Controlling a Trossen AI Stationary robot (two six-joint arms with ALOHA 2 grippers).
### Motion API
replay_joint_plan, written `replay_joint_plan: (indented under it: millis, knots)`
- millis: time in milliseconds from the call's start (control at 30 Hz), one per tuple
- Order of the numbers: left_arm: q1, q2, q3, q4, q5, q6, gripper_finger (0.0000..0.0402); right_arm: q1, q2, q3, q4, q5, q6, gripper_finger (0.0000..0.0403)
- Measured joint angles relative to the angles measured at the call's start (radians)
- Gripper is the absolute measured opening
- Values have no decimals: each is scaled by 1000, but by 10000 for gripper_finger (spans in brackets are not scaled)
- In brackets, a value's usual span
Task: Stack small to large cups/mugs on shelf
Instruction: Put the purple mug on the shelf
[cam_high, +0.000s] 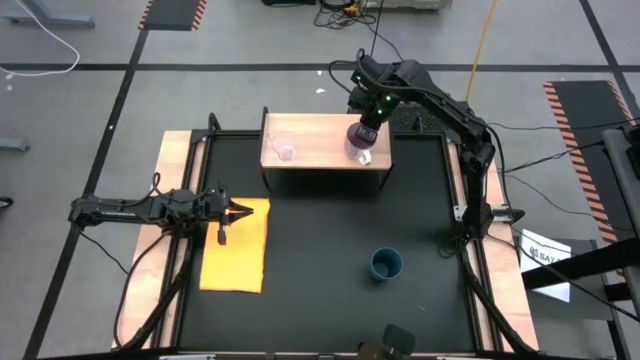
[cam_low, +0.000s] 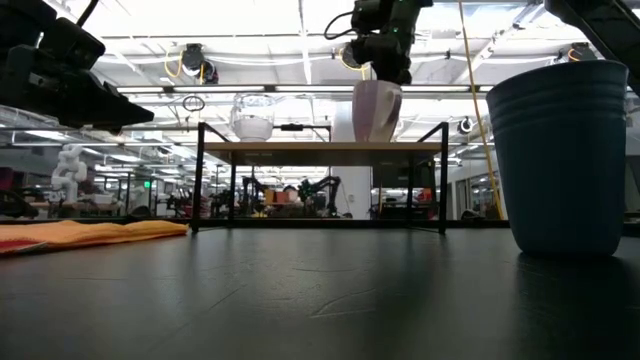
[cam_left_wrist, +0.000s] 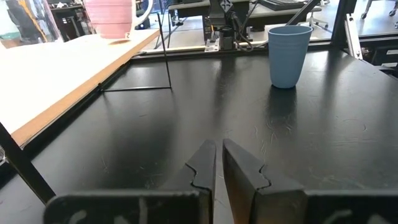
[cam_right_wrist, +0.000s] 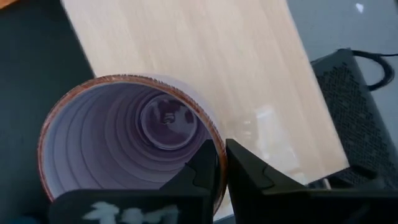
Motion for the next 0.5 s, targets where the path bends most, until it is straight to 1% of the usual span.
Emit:
replay_joint_plan:
  millis: [267,367,500]
  knots:
    - [0,0,0,-1,0,0,33,-16,-1,0,-80,8,3,11]
    - [0,0,0,-1,0,0,33,-16,-1,0,-79,33,4,11]
    - [0,0,0,-1,0,3,33,-20,-1,0,-80,32,2,11]
